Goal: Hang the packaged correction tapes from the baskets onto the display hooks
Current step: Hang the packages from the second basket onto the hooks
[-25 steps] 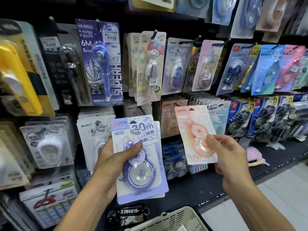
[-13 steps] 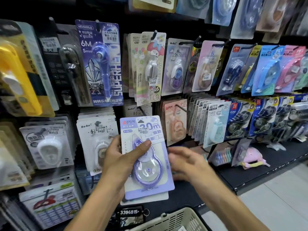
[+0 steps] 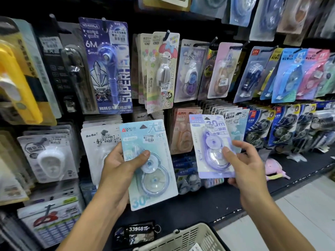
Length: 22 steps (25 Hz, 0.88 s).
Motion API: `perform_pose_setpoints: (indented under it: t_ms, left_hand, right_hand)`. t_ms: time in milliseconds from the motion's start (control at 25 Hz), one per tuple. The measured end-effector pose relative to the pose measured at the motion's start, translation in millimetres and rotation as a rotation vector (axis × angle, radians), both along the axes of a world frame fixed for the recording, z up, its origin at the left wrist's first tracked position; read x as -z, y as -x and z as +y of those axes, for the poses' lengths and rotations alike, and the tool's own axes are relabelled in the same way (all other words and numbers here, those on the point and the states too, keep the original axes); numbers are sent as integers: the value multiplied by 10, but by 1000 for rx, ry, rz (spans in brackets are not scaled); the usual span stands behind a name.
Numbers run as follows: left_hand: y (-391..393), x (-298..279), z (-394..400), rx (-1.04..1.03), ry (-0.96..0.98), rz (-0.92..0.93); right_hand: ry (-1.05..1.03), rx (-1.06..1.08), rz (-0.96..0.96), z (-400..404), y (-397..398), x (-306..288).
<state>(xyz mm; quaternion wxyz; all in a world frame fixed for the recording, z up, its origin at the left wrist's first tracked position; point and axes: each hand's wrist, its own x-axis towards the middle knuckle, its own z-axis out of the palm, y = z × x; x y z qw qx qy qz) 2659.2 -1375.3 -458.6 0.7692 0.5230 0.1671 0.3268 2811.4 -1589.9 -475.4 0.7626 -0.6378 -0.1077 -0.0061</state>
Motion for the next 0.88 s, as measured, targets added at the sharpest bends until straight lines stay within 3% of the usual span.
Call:
perform_pose_setpoints:
  t_ms: [120, 280, 480, 560, 720, 800, 880]
  left_hand:
    - [27, -39, -15, -30, 8, 42]
    - [16, -43, -39, -41, 10, 20]
    - [-94, -24, -224, 115, -68, 38]
    - [-103, -50, -192, 92, -253, 99]
    - [53, -44, 212, -340, -1145, 541]
    - [107, -13, 287, -377, -1299, 709]
    - [94, 26, 247, -327, -1291, 722]
  right_hand:
    - [60, -16, -18, -39, -41, 76]
    - [-30, -220, 220, 44, 22, 129]
    - [96, -641, 91, 432, 463, 199]
    - [21, -608, 33, 502, 479, 179]
    - [-105, -315, 27, 241, 168, 47]
    - [-35, -229, -8, 90, 34, 49]
    - [35, -226, -53, 32, 11, 81]
